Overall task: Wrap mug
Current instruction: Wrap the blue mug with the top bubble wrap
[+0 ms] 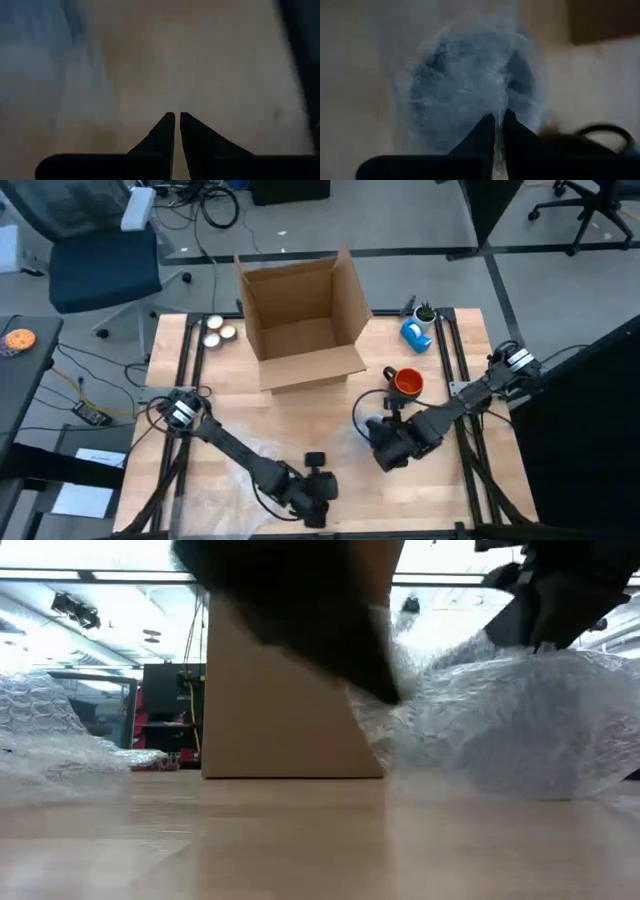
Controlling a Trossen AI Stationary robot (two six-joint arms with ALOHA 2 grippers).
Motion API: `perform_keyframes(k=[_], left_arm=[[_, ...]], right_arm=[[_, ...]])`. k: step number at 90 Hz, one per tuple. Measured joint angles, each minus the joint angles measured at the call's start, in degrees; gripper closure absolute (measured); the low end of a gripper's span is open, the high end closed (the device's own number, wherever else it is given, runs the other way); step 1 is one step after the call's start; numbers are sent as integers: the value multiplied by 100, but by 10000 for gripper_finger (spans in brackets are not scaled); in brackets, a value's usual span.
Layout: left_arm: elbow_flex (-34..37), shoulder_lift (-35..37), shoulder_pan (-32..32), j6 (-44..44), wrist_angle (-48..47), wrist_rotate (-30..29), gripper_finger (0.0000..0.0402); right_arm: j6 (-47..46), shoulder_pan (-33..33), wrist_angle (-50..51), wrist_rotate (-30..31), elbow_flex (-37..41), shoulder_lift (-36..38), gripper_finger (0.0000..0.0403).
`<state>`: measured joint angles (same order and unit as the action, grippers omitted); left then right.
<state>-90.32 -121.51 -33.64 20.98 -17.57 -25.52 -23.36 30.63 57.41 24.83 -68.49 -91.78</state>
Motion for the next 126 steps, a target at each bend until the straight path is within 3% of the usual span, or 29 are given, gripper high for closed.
perform_keyframes(k=[18, 34, 46, 71, 94, 126], left_arm=[[67, -2, 202, -460, 603, -589, 386], [67, -4, 404, -1421, 1354, -1106, 386], [65, -2, 663, -1696, 1827, -1046, 386], [67, -2, 1279, -1867, 1972, -624, 386], [70, 7, 1398, -1952, 1910, -607, 386], [67, -147, 1396, -1613, 2660, -607, 386]], right_arm=[[694, -370, -330, -358, 22, 1, 403], [967, -600, -339, -471, 22, 1, 403], [1004, -747, -345, -962, 28, 1, 403], [1159, -981, -645, -1323, 371, 10, 403], [1098, -1023, -616, -1236, 379, 38, 396], [1003, -1023, -376, -1147, 217, 118, 337]])
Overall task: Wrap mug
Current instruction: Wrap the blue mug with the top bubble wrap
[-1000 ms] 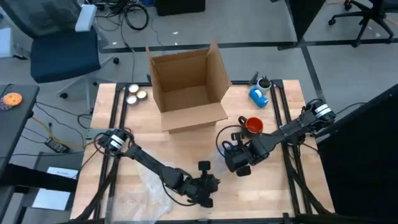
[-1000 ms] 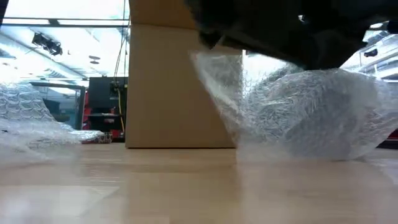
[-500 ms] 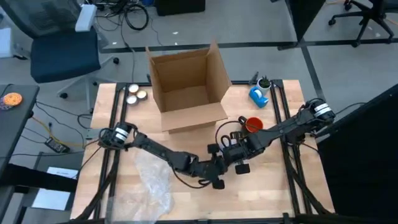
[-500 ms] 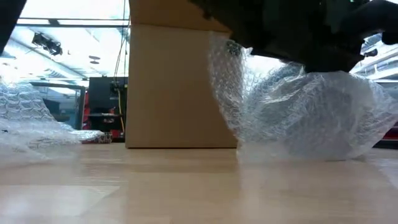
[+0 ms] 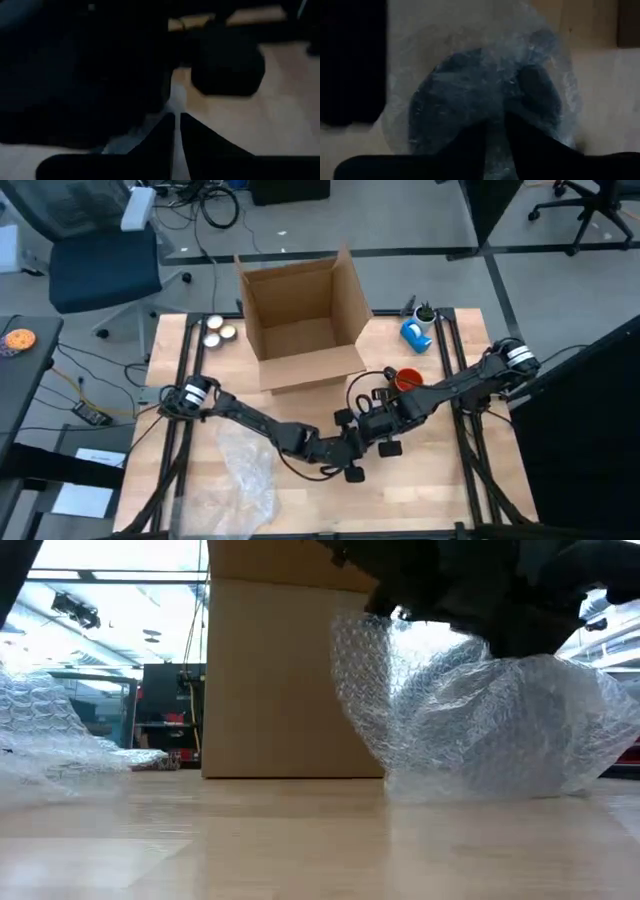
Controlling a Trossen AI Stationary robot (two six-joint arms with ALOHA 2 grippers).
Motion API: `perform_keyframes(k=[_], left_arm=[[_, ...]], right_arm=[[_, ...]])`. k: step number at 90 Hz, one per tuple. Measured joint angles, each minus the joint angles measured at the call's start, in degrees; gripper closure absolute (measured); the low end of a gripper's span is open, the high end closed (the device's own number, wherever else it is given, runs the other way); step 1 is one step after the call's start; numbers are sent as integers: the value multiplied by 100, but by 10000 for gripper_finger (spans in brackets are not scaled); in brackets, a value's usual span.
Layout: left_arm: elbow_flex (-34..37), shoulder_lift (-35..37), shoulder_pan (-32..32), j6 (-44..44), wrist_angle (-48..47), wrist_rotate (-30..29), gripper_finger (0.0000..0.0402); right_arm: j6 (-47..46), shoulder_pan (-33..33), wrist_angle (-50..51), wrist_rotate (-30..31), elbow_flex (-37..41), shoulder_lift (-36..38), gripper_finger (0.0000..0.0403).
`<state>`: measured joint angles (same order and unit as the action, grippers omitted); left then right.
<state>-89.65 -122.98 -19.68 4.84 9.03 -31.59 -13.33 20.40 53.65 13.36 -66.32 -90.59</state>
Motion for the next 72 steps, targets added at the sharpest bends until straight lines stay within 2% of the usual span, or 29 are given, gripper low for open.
perform_keyframes(k=[15, 37, 72], left_arm=[[1, -286, 28, -25, 224, -19, 386], [-6, -339, 105, -2, 390, -305, 386], [-2, -339, 195, -24, 436, -377, 386]], right_arm=[[-26, 2, 14, 55, -3, 259, 325], [-74, -18, -138, 80, -26, 728, 316], [-144, -79, 49, 173, -22, 1620, 316]])
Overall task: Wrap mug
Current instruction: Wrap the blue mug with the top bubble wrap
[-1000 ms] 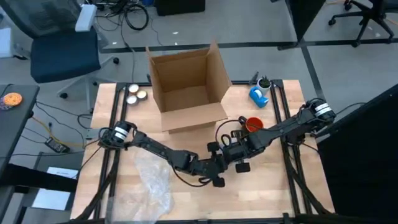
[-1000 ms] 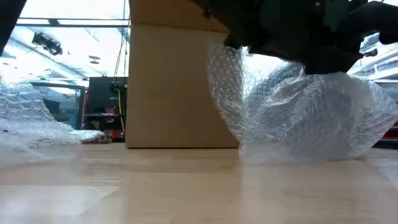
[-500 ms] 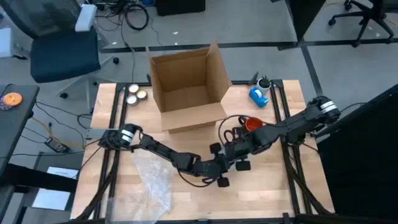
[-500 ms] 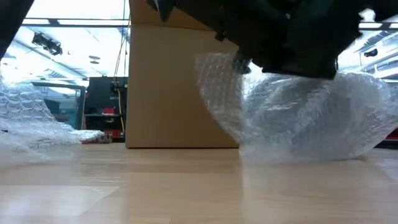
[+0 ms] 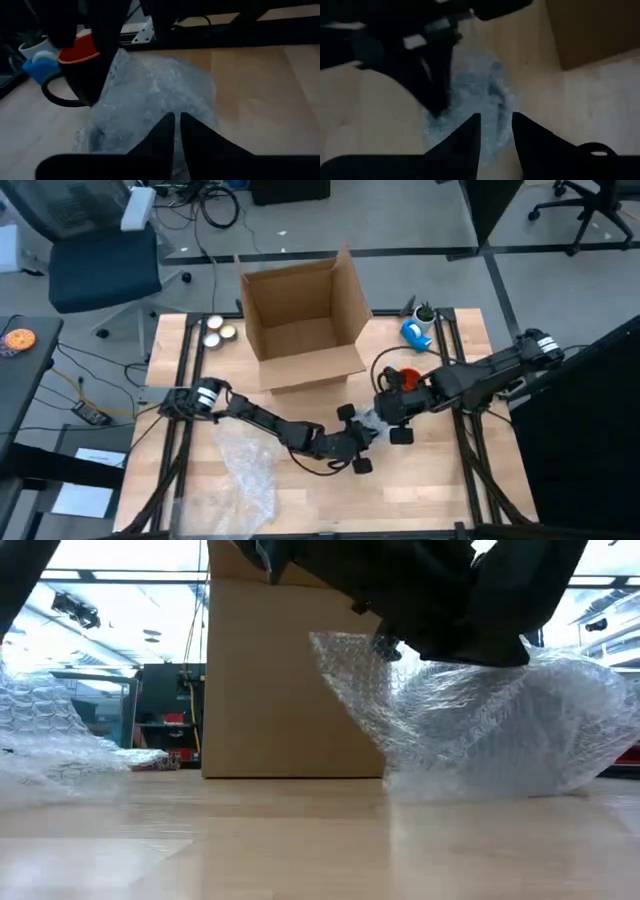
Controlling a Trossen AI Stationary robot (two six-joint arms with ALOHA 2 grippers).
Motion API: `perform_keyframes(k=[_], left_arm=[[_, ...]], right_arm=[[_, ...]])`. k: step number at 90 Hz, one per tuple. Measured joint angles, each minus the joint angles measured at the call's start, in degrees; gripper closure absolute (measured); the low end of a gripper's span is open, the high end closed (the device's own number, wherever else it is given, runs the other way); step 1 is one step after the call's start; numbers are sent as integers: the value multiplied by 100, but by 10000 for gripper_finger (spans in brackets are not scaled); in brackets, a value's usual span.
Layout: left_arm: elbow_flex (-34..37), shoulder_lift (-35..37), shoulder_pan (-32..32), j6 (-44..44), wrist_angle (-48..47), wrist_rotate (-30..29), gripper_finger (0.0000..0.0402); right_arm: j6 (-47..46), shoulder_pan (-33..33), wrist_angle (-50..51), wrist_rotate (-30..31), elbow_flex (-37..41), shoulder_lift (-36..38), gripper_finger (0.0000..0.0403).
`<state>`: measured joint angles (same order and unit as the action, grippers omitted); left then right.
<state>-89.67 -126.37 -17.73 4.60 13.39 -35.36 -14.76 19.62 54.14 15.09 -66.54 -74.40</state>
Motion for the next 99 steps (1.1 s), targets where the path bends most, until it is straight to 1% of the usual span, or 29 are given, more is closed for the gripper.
perform_keyframes(k=[7, 14, 26, 32, 40, 49, 57, 66, 70, 74, 80, 88, 99], left_arm=[[0, 0, 38, 0, -2, -8, 386], [0, 0, 60, 7, -3, -15, 386], [0, 6, 70, -152, -11, -19, 386], [0, 25, 70, -277, -48, -23, 386], [0, 179, 33, -373, -389, -62, 386], [0, 486, -97, -390, -983, -125, 386], [-6, 746, -324, -361, -1517, -422, 386], [-11, 879, -533, -395, -2091, -1110, 386], [-11, 879, -571, -287, -2313, -1375, 386], [-9, 879, -599, -63, -2564, -1498, 386], [-7, 874, -641, 334, -2793, -1455, 386], [-7, 876, -759, 740, -3111, -1310, 386], [-6, 887, -1000, 915, -3250, -1389, 386]], right_arm=[[-4, 2, -24, -107, 1, 21, 316], [-26, 0, -43, -340, 84, -79, 316], [-66, -28, -206, -679, 414, -427, 321], [-69, -60, -224, -694, 564, -634, 327], [-62, -138, -447, -695, 746, -889, 331], [-7, -253, -781, -761, 873, -1155, 339], [136, -349, -1066, -813, 955, -1318, 352], [372, -481, -1343, -877, 1021, -1467, 371], [453, -550, -1447, -894, 1057, -1543, 380], [510, -636, -1539, -922, 1082, -1619, 389], [573, -763, -1618, -1093, 1079, -1760, 399], [680, -829, -1718, -1389, 1078, -1876, 400], [853, -795, -1971, -1696, 1084, -1872, 401]])
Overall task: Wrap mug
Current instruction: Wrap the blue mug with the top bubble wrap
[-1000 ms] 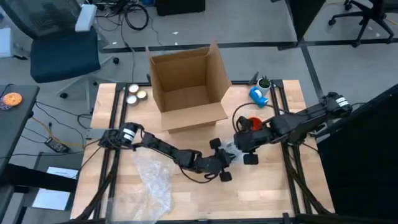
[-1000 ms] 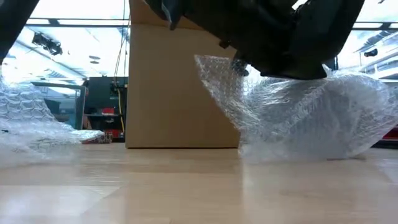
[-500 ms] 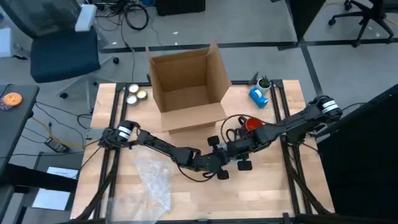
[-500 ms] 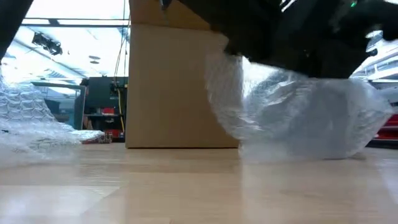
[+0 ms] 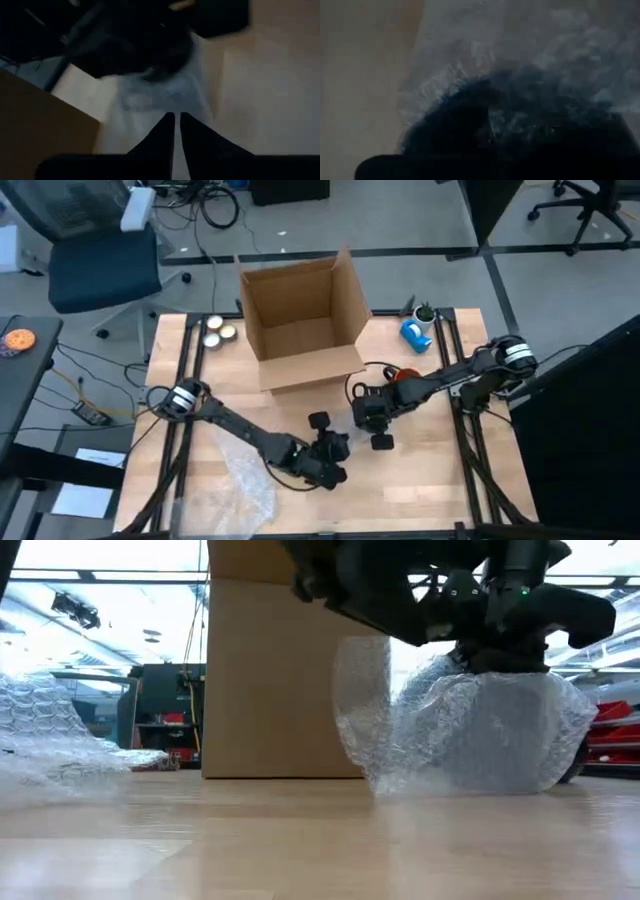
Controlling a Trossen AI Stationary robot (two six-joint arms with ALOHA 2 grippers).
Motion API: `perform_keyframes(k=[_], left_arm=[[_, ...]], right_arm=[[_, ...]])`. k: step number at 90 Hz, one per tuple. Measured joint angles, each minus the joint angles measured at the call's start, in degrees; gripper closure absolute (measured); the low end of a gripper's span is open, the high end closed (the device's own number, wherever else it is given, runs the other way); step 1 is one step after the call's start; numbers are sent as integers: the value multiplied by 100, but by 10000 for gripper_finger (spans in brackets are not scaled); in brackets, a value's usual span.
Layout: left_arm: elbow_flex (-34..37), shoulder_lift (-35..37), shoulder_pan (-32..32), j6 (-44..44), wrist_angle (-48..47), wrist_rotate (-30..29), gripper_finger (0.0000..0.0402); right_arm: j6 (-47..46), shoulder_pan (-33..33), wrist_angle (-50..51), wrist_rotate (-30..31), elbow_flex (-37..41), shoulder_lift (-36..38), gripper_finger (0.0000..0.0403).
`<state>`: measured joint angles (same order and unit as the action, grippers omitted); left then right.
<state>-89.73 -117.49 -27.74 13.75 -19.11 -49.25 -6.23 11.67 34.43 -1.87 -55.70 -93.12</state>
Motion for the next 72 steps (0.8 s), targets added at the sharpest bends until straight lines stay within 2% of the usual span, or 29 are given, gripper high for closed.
perform_keyframes(k=[23, 38, 45, 59, 72], left_arm=[[-277, 374, -556, 80, -267, -59, 386], [-295, 817, -868, 387, -629, -443, 386], [-295, 907, -1004, 477, -765, -623, 386], [-295, 920, -1104, 562, -913, -893, 386], [-295, 920, -1098, 652, -932, -911, 386]], right_arm=[[41, 143, -337, -1002, 5, 10, 402], [-330, 416, -962, -1672, 22, -16, 403], [-472, 615, -938, -1511, -48, -19, 403], [-585, 939, -60, -737, -541, -33, 403], [-597, 1063, 737, -558, -1091, -20, 403]])
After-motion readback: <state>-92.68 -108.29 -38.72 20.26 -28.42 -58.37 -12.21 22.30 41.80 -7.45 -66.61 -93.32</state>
